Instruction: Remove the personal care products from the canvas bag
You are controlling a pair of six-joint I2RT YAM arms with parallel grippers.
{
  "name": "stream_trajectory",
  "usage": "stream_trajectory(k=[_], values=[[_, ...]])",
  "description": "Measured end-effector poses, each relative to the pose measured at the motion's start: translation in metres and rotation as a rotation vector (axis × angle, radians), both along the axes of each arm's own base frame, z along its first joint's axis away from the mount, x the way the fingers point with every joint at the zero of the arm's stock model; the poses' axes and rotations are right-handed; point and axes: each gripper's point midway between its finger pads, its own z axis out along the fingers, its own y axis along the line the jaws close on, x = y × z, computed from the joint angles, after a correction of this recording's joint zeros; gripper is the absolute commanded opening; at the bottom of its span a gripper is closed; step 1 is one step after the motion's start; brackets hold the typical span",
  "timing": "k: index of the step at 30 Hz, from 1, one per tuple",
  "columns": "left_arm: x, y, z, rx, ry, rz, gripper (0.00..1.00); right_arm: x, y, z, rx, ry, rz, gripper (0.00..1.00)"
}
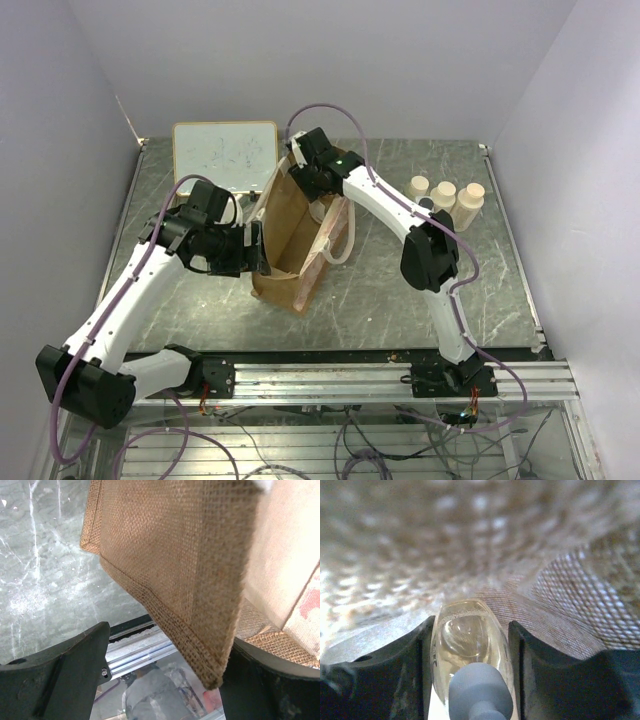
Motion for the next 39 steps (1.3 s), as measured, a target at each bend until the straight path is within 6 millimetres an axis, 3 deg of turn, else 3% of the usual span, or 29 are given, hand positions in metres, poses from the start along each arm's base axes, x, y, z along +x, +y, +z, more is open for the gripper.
stream_trajectory(k=[4, 8, 17, 24, 32, 35, 39], values=[[-0.001, 0.0, 0.002, -0.004, -0.01, 0.0, 0.9, -0.005, 0.003, 0.002, 0.032, 0.036, -0.012, 0.11], [-0.001, 0.0, 0.004, -0.007, -0.013, 0.004, 0.9, -0.012, 0.006, 0.002, 0.067, 0.073, -0.031, 0.01], [-0.002, 0.001, 0.006, -0.013, -0.021, 0.005, 0.9, -0.027, 0.012, 0.014, 0.184, 0.147, -0.121, 0.0], [-0.004, 0.0, 0.006, -0.016, -0.016, 0.002, 0.9, -0.046, 0.005, 0.047, 0.348, 0.217, -0.232, 0.0], [-0.004, 0.0, 0.006, -0.016, -0.018, -0.006, 0.9, -0.064, -0.033, 0.12, 0.671, 0.296, -0.362, 0.0], [-0.004, 0.0, 0.006, -0.015, -0.02, -0.01, 0.89, -0.067, -0.061, 0.149, 0.82, 0.308, -0.41, 0.0], [-0.004, -0.001, 0.005, -0.019, -0.014, -0.021, 0.89, -0.07, -0.116, 0.184, 0.999, 0.292, -0.493, 0.0]])
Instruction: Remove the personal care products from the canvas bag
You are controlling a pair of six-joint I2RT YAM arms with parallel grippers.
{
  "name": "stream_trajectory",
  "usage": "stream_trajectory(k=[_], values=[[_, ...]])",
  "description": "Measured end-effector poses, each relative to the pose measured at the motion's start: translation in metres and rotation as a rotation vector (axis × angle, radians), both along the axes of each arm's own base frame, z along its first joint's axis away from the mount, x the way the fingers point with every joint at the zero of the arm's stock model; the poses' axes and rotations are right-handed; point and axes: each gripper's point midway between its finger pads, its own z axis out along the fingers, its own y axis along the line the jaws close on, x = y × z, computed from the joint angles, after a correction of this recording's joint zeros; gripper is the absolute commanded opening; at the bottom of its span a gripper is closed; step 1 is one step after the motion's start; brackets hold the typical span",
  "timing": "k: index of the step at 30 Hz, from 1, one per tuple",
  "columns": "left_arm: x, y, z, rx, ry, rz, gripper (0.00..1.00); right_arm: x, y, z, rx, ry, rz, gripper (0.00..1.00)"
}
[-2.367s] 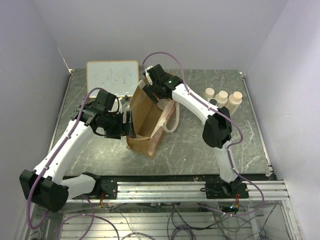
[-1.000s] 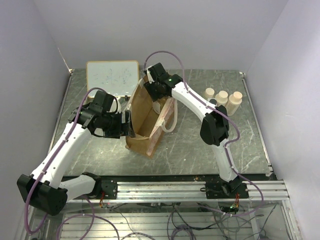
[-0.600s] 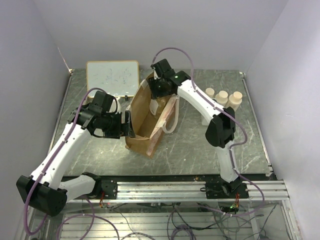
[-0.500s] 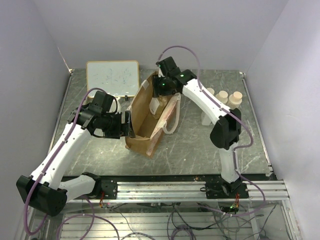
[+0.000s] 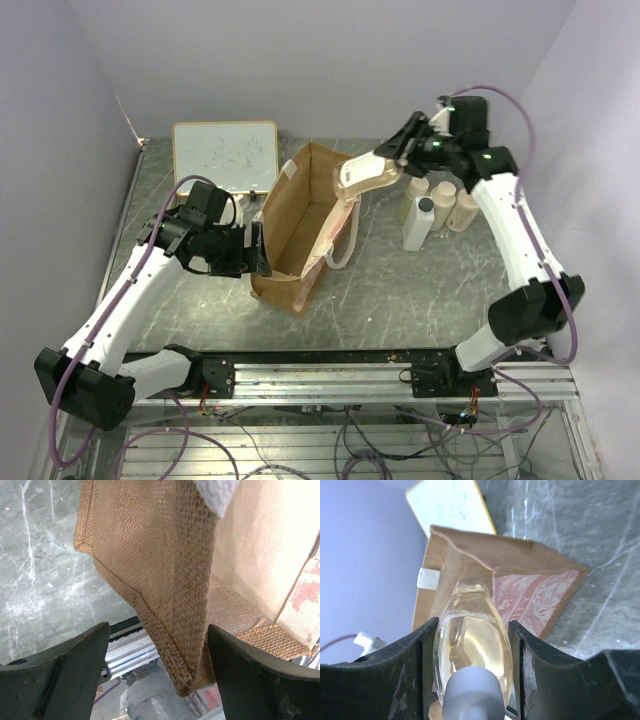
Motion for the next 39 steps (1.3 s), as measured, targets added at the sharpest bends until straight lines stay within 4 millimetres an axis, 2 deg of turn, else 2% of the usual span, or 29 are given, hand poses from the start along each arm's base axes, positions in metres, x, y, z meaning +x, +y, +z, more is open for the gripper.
stream_trajectory(k=[5, 7, 10, 14, 18, 23, 27, 31, 39], values=[[0.001, -0.001, -0.004, 0.004, 0.014, -0.011, 0.89, -0.014, -0.066, 0.033, 0.052, -0.042, -0.129, 0.0], [0.001, -0.001, -0.005, 0.008, 0.017, -0.015, 0.89, -0.025, -0.083, 0.041, 0.018, -0.065, -0.161, 0.0], [0.002, -0.001, -0.007, 0.012, 0.02, -0.019, 0.89, -0.049, -0.104, 0.041, -0.075, -0.07, -0.194, 0.0], [0.003, -0.001, -0.008, 0.016, 0.024, -0.025, 0.89, -0.083, -0.124, 0.026, -0.213, -0.039, -0.214, 0.0], [0.003, -0.002, -0.01, 0.019, 0.028, -0.026, 0.89, -0.113, -0.152, -0.003, -0.374, 0.026, -0.258, 0.0], [0.005, -0.002, -0.013, 0.025, 0.041, -0.029, 0.89, -0.129, -0.19, -0.046, -0.584, 0.136, -0.334, 0.0], [0.008, -0.003, -0.009, 0.023, 0.033, -0.028, 0.89, -0.13, -0.22, -0.084, -0.748, 0.227, -0.381, 0.0], [0.01, -0.004, -0.005, 0.018, 0.021, -0.027, 0.89, -0.115, -0.237, -0.102, -0.811, 0.235, -0.391, 0.0], [0.01, -0.004, -0.004, 0.02, 0.022, -0.026, 0.89, -0.046, -0.25, -0.123, -0.783, 0.1, -0.348, 0.0]])
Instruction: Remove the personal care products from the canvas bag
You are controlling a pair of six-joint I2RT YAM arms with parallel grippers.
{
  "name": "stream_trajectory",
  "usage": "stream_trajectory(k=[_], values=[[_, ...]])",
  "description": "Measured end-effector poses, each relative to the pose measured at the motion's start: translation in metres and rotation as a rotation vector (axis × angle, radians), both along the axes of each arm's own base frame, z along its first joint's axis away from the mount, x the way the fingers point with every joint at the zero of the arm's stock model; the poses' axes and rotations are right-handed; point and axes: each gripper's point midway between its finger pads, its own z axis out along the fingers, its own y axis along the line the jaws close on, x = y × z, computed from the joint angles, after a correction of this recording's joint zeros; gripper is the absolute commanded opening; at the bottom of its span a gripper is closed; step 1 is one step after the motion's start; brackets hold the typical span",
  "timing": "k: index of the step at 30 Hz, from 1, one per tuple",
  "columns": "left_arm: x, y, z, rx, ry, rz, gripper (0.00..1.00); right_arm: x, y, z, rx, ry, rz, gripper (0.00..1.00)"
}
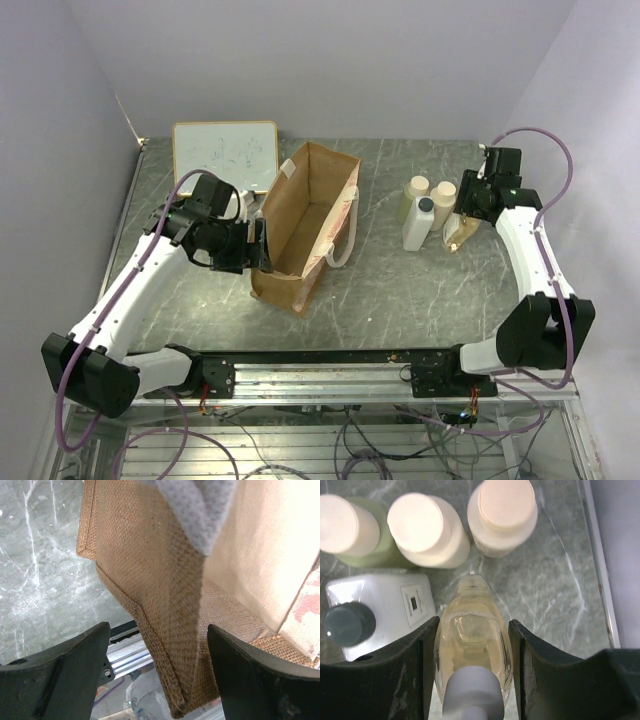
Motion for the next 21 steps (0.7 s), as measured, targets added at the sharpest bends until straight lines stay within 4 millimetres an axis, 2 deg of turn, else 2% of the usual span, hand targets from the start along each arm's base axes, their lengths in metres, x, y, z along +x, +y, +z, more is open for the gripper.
stream_trajectory(k=[4, 7, 11, 18, 21], values=[[0.001, 0.0, 0.004, 0.001, -0.011, 0.004, 0.89, 0.023, 0.001, -0.011, 0.032, -0.022, 0.039, 0.0], [0.0, 0.002, 0.005, 0.006, -0.008, 0.012, 0.89, 0.031, 0.006, -0.019, 0.058, -0.02, 0.068, 0.0], [0.0, 0.004, 0.006, 0.013, -0.017, 0.018, 0.89, 0.037, 0.018, -0.033, 0.114, -0.005, 0.111, 0.0], [0.003, 0.005, 0.014, 0.013, -0.038, 0.028, 0.89, 0.032, 0.025, -0.052, 0.15, 0.02, 0.129, 0.0], [0.003, 0.006, 0.016, 0.016, -0.045, 0.033, 0.9, 0.032, 0.025, -0.054, 0.148, 0.019, 0.132, 0.15]])
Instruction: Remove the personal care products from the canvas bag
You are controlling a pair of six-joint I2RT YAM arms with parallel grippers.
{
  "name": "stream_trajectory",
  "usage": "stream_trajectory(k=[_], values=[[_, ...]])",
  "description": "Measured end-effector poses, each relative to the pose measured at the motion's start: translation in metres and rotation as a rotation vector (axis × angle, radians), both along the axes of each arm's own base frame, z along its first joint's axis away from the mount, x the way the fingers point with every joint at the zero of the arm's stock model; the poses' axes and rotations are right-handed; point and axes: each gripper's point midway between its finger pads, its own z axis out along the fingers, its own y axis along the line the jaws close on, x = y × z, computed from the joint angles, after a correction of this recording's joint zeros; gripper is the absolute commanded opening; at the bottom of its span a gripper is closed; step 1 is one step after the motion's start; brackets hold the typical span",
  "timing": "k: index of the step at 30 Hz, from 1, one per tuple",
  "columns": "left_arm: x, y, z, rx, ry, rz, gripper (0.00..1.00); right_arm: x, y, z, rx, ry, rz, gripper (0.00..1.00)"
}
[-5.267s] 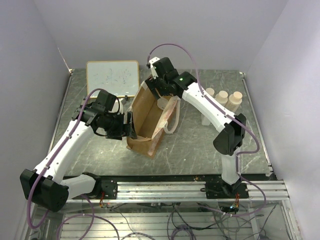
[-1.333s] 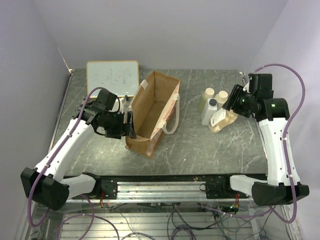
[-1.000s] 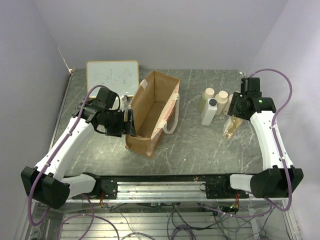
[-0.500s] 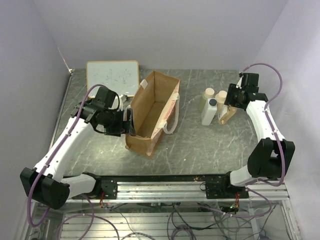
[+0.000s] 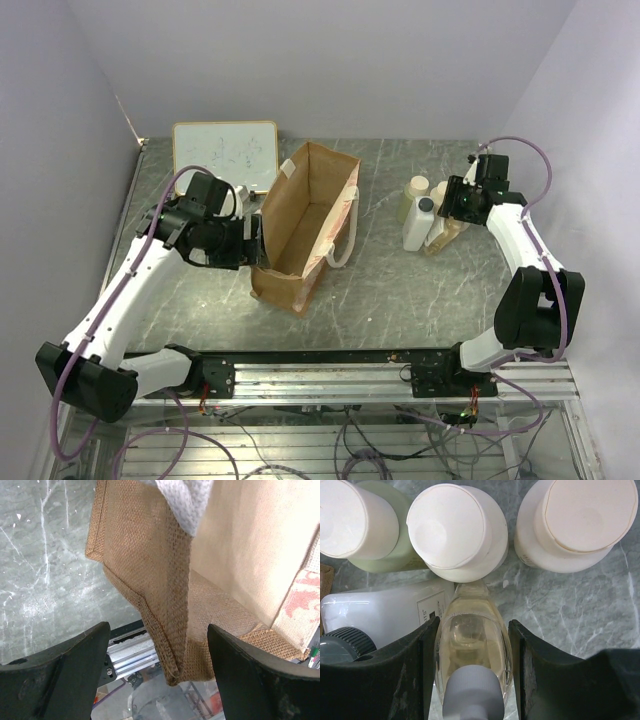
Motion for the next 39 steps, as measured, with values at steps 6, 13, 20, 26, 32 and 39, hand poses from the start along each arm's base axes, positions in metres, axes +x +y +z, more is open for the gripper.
stream_trajectory(k=[6, 13, 20, 26, 32, 39], values=[[-0.001, 0.001, 0.003, -0.003, -0.008, 0.01, 0.9, 0.001, 0.001, -0.001, 0.001, -0.006, 0.014, 0.5], [0.002, 0.002, 0.012, -0.003, -0.033, 0.02, 0.91, 0.007, 0.007, 0.003, 0.034, -0.036, 0.021, 0.72], [0.009, 0.008, 0.032, 0.01, -0.106, 0.047, 0.92, 0.003, 0.008, 0.021, 0.053, -0.054, -0.011, 0.78], [0.017, 0.013, 0.053, 0.013, -0.182, 0.083, 0.92, -0.008, 0.01, 0.09, 0.067, -0.165, -0.045, 0.89], [0.033, 0.014, 0.095, -0.019, -0.311, 0.131, 0.92, -0.034, 0.051, 0.187, 0.132, -0.354, 0.069, 1.0], [0.049, 0.022, 0.169, -0.071, -0.531, 0.202, 0.95, -0.088, 0.081, 0.275, 0.161, -0.546, 0.214, 1.0]])
